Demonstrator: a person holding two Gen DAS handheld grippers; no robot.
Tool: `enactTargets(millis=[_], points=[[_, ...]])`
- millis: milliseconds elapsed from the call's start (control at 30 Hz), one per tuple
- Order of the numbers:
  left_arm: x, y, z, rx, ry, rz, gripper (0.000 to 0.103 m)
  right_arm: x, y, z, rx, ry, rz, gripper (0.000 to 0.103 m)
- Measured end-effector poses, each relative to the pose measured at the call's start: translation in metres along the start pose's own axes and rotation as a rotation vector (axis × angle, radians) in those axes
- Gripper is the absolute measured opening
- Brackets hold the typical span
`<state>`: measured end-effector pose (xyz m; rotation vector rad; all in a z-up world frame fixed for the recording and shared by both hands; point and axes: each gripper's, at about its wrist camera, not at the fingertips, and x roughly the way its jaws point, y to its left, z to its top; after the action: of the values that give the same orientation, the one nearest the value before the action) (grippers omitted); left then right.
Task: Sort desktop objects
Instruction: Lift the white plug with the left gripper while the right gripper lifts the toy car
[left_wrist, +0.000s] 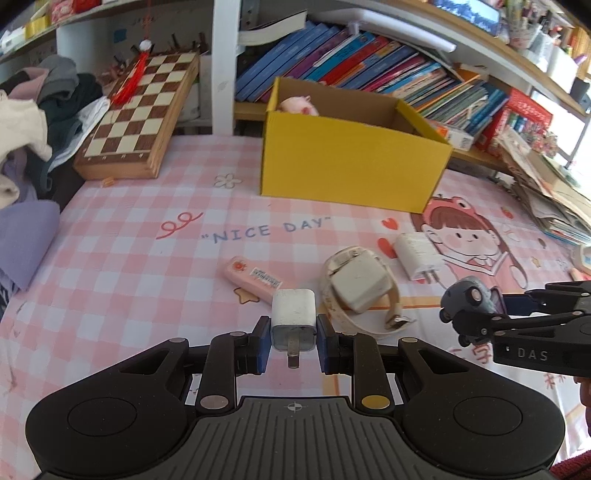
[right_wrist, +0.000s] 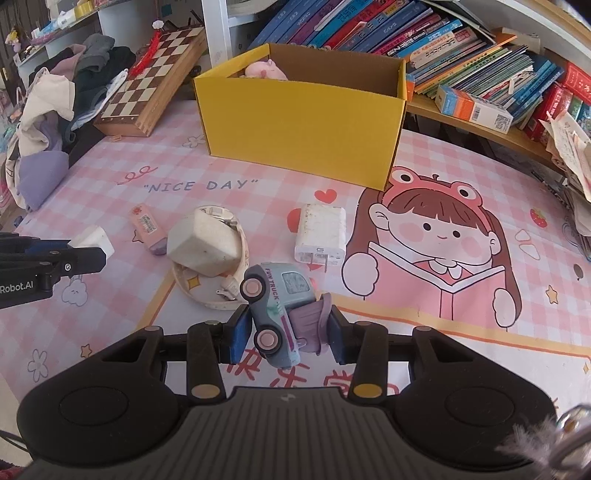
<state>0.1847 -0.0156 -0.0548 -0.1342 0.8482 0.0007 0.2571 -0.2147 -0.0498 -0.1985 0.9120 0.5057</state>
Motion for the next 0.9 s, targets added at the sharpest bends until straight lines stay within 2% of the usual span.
enactTargets(millis=[467,900], points=[[-0.031,-0.011,-0.012,0.105,-0.027,-0.086,0.024,-0.028,0.019,-0.025,0.035,-0.004,-0.018,0.041],[-0.067,-0.02,0.011,0.211,-0.118,-0.167,0.024,-0.062,0.021,-0.031,0.042,-0.053,-0.052,0.041]])
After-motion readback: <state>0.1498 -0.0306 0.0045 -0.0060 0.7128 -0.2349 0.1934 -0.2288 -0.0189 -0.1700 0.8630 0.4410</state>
